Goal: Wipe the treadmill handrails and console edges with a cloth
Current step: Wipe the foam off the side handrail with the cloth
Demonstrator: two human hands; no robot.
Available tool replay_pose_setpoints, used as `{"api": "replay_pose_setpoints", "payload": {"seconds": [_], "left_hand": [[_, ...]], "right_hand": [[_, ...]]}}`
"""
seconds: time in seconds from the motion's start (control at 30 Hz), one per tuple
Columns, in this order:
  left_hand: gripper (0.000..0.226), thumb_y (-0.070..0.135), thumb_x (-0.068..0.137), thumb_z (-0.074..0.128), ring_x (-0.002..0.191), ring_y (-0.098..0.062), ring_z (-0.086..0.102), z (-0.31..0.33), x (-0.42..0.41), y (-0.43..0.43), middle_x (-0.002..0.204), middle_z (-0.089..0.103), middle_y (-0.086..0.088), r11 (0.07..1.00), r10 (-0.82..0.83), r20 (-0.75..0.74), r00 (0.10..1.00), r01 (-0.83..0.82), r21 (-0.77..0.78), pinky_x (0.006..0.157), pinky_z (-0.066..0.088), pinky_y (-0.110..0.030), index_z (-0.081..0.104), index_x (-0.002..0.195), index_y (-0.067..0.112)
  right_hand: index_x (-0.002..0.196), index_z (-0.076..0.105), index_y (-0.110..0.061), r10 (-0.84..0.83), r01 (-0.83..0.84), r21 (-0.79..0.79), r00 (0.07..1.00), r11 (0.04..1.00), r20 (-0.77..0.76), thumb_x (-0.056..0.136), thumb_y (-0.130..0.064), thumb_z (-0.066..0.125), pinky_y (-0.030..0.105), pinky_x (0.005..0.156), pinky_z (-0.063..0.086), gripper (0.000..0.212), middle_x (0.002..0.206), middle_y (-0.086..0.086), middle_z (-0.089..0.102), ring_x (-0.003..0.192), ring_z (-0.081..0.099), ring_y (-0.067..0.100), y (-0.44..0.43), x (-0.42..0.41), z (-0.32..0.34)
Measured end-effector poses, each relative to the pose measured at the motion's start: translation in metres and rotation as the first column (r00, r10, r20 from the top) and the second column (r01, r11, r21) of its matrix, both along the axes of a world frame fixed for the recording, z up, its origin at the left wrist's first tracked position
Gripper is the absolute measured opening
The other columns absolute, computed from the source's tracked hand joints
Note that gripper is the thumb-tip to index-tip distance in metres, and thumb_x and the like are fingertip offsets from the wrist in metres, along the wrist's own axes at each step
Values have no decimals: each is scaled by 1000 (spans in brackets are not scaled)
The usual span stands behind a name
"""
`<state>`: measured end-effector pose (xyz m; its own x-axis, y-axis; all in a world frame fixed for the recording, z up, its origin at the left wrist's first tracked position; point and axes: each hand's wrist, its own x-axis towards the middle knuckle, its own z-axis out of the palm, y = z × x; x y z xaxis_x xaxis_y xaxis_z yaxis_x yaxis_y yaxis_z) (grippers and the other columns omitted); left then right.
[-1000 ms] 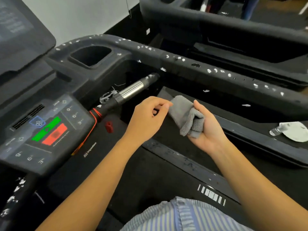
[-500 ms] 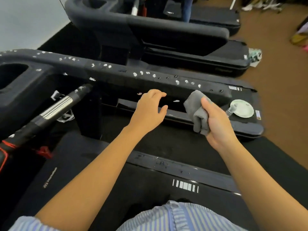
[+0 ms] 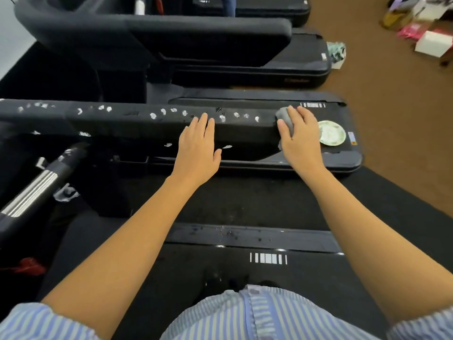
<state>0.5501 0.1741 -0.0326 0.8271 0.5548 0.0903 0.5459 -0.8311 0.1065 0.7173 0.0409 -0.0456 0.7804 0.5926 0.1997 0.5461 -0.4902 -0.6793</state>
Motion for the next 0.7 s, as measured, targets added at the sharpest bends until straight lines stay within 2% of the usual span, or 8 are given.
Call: {"api": "replay_pose_setpoints", "payload": {"seconds": [0.07, 0.17, 0.27, 0.37, 0.47, 0.53, 0.6, 0.7], "left_hand": [[66, 26, 93, 49, 142, -32, 12, -1, -1, 3, 154, 13, -16, 1000, -11, -5, 1000, 11, 2, 115, 13, -43, 15, 145, 2], [64, 24, 93, 50, 142, -30, 15, -3, -2, 6, 153, 19, -15, 1000, -26, 13, 1000, 26, 5, 114, 14, -43, 19, 145, 3], [60, 24, 92, 50, 140, -28, 21, -2, -1, 9, 151, 25, -12, 1000, -21, 34, 999, 21, 15, 113, 19, -44, 25, 144, 5], [58, 23, 92, 49, 140, -26, 23, -3, -1, 11, 151, 28, -10, 1000, -20, 47, 999, 19, 17, 112, 20, -43, 26, 143, 8], [58, 22, 91, 50, 140, -26, 23, -5, -2, 11, 150, 29, -10, 1000, -19, 65, 998, 18, 8, 111, 21, -43, 27, 143, 7], [59, 22, 91, 50, 140, -25, 21, -6, -1, 10, 151, 27, -10, 1000, -10, 63, 998, 10, -7, 112, 20, -44, 26, 144, 8], [61, 22, 91, 50, 141, -25, 19, -7, 0, 9, 152, 24, -10, 1000, 4, 56, 998, -3, -21, 113, 19, -44, 24, 144, 8], [61, 21, 91, 51, 141, -26, 19, -7, 1, 8, 152, 24, -10, 999, 16, 60, 998, -14, -30, 113, 20, -45, 24, 145, 8]], "right_hand": [[132, 46, -1, 5, -3, -18, 994, 1000, 112, 98, -22, 43, 30, 109, 20, 39, 138, 20, 40, 129, 35, 34, 9, -6, -3], [116, 52, 3, 64, -45, -65, 944, 997, 325, 94, -20, 39, 46, 97, 38, 35, 112, 19, 52, 102, 47, 34, 19, -21, -1], [119, 51, 7, 159, -141, -72, 885, 987, 438, 91, -14, 42, 47, 103, 37, 36, 113, 23, 56, 105, 51, 39, 21, -34, -4], [127, 49, 6, 137, -131, -42, 906, 991, 401, 93, -9, 44, 35, 112, 22, 38, 127, 23, 51, 122, 41, 36, 7, -24, -9], [129, 47, 5, 32, -29, -14, 959, 999, 282, 97, -9, 41, 38, 115, 22, 35, 135, 23, 45, 130, 37, 35, -2, -12, -5], [125, 49, 4, -29, 27, 12, 972, 1000, 234, 98, -11, 40, 38, 113, 25, 33, 132, 21, 47, 128, 39, 34, 4, -8, -1], [115, 54, 3, -39, 35, 19, 968, 999, 247, 96, -11, 40, 37, 105, 31, 27, 120, 19, 53, 115, 46, 35, 15, -9, 1], [113, 55, 5, 63, -54, -41, 963, 998, 262, 94, -8, 43, 36, 100, 29, 26, 114, 21, 53, 109, 47, 37, 33, -21, 2]]}}
